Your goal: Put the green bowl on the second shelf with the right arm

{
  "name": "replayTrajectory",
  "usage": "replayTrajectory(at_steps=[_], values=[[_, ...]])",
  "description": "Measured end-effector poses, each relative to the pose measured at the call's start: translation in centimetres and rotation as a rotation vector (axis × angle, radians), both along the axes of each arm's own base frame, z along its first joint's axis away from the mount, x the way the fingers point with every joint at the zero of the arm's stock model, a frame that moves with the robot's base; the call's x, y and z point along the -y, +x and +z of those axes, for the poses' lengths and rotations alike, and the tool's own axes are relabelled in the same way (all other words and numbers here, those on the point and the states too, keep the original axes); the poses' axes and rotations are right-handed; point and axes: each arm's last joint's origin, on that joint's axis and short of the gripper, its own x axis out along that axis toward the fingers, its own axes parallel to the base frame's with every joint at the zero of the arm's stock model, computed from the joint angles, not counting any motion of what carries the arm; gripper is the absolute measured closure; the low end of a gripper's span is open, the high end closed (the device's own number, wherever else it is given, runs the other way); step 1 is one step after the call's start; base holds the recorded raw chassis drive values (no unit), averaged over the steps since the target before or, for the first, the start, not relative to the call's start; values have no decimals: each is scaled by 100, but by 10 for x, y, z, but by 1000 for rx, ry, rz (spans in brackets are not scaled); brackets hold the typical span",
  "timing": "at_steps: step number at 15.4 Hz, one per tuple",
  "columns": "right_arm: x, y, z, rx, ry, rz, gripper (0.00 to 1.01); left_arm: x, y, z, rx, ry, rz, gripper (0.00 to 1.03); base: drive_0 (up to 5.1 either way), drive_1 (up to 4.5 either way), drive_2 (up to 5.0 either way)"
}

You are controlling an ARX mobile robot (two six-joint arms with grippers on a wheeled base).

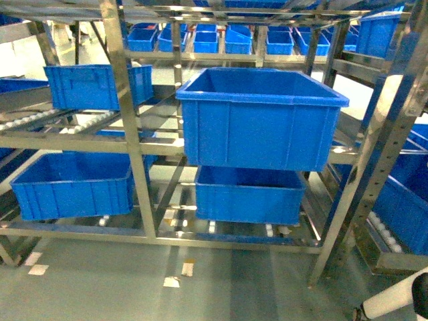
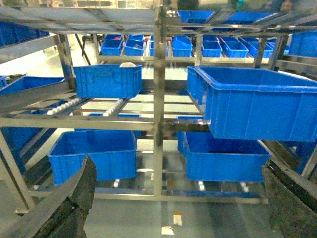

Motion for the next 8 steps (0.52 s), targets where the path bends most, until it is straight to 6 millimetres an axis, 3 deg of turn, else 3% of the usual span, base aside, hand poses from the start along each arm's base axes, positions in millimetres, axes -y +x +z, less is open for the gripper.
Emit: replayTrajectory(at_steps=[8], values=[[0,0,0,1,0,0,99,0,0,0,0,0,-2,5,-497,247,247]])
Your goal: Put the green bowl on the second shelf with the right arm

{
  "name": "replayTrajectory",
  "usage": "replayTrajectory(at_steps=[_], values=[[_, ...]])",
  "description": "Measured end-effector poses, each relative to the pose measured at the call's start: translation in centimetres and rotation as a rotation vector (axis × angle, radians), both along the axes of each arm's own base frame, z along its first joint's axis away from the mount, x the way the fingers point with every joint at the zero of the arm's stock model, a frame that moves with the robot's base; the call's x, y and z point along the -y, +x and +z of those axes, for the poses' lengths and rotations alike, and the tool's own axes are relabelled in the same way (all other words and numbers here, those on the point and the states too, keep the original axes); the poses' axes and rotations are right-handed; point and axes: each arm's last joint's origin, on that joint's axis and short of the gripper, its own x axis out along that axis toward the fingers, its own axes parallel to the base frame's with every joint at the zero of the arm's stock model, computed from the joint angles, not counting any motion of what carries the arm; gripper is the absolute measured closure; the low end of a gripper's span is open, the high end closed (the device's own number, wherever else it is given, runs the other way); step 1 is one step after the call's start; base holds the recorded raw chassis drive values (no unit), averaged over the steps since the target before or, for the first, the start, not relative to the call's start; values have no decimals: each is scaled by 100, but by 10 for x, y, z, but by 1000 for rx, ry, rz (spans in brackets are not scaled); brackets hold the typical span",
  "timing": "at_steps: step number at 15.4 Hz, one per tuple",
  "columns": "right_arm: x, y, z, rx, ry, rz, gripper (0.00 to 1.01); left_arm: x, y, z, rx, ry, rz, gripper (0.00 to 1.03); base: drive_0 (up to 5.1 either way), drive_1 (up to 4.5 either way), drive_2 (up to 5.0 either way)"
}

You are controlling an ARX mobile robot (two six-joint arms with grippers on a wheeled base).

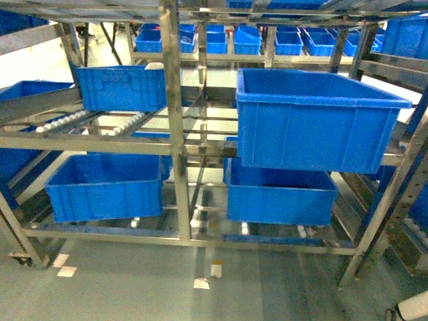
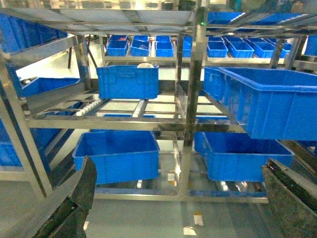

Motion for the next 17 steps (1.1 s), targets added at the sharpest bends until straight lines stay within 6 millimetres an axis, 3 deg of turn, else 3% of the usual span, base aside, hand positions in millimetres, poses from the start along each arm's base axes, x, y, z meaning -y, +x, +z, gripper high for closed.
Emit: replayTrajectory(at_steps=[2,5,17], values=[[0,1,-1,-7,0,-1,99,0,0,0,2,0,-1,5,-499,247,247],[-1,0,0,-3,0,12,99,0,0,0,1,0,2,5,0,0,0],[-1,0,-1,-6,0,6,99,0,0,0,1,0,0,5,3,436,-429]])
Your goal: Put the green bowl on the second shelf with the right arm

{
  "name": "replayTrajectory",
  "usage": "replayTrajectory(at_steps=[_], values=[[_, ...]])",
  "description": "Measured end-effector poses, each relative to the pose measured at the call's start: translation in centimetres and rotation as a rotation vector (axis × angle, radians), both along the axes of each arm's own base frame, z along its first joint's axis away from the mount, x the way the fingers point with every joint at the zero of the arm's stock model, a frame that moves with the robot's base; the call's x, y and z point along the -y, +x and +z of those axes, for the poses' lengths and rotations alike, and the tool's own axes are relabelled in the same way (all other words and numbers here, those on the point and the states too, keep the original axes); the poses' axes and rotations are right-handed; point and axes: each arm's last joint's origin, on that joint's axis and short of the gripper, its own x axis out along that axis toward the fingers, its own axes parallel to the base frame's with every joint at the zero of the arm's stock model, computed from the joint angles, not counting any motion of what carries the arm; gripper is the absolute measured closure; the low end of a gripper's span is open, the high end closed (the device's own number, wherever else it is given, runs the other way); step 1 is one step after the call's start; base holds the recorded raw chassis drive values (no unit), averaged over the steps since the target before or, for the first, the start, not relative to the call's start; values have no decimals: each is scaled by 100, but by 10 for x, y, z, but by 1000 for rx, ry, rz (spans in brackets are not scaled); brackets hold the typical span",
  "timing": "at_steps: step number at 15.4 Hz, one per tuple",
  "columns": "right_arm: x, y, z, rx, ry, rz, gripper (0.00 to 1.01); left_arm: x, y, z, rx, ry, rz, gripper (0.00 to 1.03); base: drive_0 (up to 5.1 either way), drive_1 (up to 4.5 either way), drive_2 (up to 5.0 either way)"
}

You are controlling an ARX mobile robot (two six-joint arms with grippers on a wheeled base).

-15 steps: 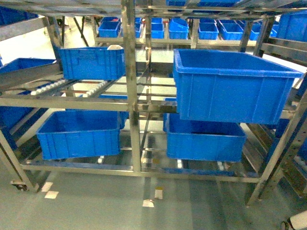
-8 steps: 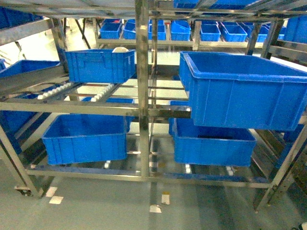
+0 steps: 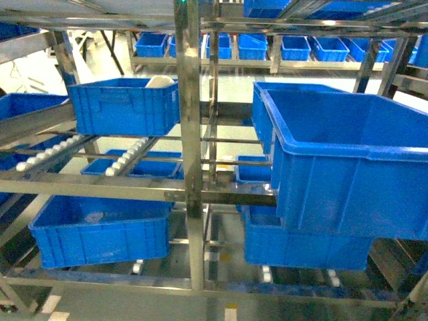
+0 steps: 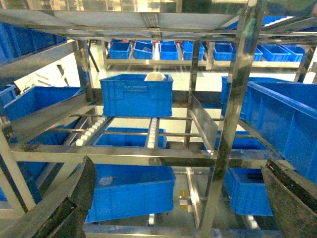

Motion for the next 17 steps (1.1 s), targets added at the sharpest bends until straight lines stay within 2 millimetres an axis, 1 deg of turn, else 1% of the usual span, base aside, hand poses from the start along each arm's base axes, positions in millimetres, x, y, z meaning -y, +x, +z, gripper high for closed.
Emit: replayTrajectory(at_steps=[8,14,17], values=[[0,0,0,2,0,-1,99,0,0,0,-2,0,-1,5,-3,430,-437],[0,0,0,0,0,-3,99,0,0,0,-1,0,-1,5,0,0,0],[0,0,0,2,0,2,99,0,0,0,2,0,2,5,440,-420,-57]])
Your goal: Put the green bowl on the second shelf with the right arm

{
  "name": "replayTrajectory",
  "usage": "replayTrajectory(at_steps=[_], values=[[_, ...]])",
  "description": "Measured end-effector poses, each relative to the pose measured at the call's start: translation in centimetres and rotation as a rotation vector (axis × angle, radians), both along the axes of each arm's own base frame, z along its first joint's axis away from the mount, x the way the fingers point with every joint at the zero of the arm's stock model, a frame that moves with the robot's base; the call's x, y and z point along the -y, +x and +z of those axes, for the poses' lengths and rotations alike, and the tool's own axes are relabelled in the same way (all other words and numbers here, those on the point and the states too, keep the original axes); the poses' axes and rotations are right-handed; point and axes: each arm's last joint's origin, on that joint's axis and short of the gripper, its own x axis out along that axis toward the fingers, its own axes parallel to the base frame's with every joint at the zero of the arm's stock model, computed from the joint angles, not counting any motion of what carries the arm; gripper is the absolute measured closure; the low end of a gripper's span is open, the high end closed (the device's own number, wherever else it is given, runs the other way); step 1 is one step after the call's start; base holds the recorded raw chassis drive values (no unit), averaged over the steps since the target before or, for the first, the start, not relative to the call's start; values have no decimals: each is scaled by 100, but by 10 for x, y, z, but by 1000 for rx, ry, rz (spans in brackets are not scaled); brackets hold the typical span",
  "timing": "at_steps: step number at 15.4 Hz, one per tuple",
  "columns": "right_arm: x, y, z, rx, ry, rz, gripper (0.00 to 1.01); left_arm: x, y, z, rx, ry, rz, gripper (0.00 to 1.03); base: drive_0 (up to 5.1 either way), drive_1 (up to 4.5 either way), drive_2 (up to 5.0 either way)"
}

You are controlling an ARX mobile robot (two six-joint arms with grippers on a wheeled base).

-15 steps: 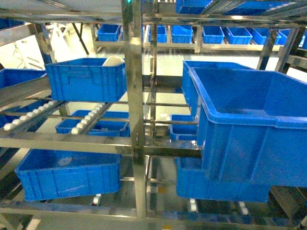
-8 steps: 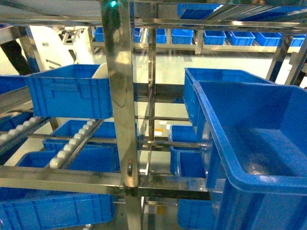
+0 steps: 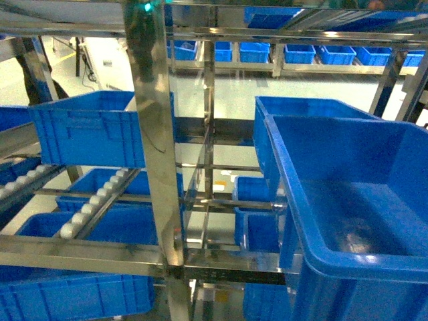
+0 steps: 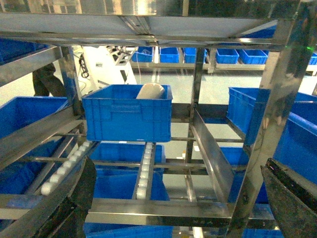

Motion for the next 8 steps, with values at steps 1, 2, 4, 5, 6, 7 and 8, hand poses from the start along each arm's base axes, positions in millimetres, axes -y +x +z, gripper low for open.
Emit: replayTrajectory(at_steps=[1,2,4,5,6,7,8], values=[[0,0,0,-3,0,-1,99,0,0,0,-5,0,0,5,435,-426,-68],[0,0,0,-1,0,-1,99,0,0,0,-5,0,-2,5,0,0,0],[1,0,0,0,0,-13,99,0,0,0,1,0,-5,5,0,0,0],[1,0,0,-1,0,-13,99,0,0,0,-5,0,-5,5,0,0,0],[1,0,0,-2,0,-10,99,0,0,0,-3,0,-3,5,0,0,0],[1,0,0,-1,0,-10,99,0,0,0,-4,0,-3,5,0,0,0],[1,0,0,-2,0,-10,99,0,0,0,-3,0,-3,5,0,0,0]])
